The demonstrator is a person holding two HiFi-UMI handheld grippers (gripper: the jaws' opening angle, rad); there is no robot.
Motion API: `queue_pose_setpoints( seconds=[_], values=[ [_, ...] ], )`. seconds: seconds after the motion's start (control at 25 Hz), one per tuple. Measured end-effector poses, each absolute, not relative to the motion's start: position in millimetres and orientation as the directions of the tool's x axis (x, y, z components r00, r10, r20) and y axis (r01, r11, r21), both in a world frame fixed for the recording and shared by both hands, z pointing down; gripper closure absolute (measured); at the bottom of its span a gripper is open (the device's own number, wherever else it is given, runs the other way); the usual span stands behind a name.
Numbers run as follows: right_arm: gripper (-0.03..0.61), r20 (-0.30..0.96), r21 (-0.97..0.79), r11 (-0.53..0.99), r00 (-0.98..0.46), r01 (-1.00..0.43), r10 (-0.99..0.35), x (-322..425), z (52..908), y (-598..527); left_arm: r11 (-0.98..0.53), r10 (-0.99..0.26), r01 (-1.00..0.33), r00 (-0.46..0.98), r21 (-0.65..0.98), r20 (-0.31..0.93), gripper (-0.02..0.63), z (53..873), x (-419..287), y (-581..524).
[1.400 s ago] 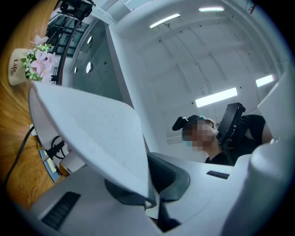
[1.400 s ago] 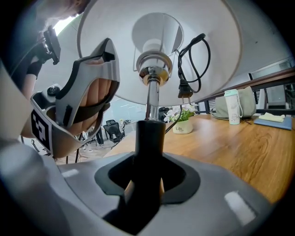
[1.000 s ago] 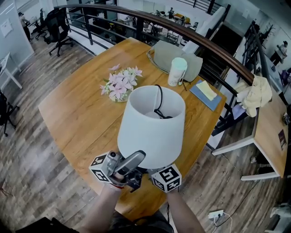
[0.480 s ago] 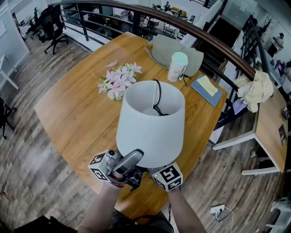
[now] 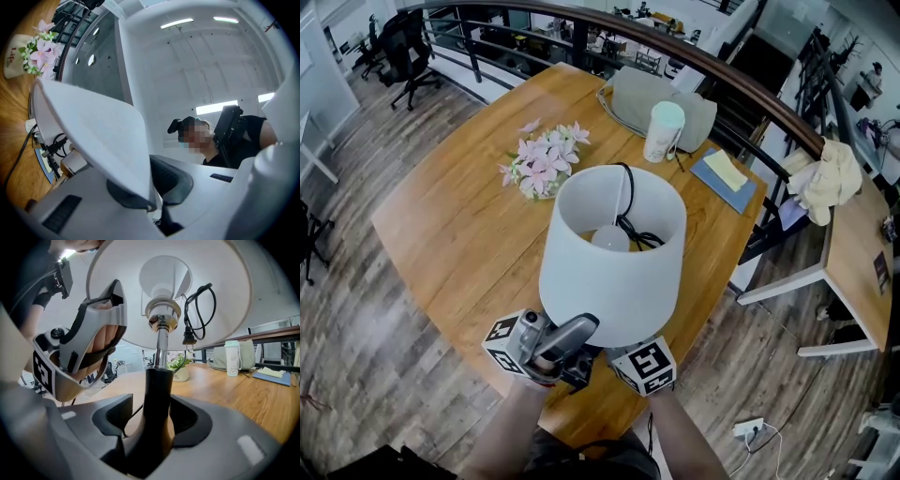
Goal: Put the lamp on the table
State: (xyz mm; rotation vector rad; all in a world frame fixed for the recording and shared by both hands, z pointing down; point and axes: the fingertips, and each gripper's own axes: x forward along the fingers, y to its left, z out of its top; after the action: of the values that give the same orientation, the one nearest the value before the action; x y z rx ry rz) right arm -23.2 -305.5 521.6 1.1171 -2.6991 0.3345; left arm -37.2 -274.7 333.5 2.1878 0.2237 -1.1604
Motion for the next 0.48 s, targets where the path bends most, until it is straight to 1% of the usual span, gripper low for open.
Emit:
queue_pose_setpoints(
  seconds=[0.12, 0.48],
  values=[
    [0.328, 0.275, -0.133, 0.688, -0.694, -0.713, -0.666, -21, 522, -298, -0.782, -0.133, 0.426, 0.599, 0.455, -0.789, 0.615, 335, -36, -266],
    [0.328, 0.291, -0.133, 0.674, -0.679, -0.726, -0.674, -12, 528, -276, -0.791, -0.126, 0.421, 0.598, 0.444, -0.792, 0.615, 340, -36, -245]
  ],
)
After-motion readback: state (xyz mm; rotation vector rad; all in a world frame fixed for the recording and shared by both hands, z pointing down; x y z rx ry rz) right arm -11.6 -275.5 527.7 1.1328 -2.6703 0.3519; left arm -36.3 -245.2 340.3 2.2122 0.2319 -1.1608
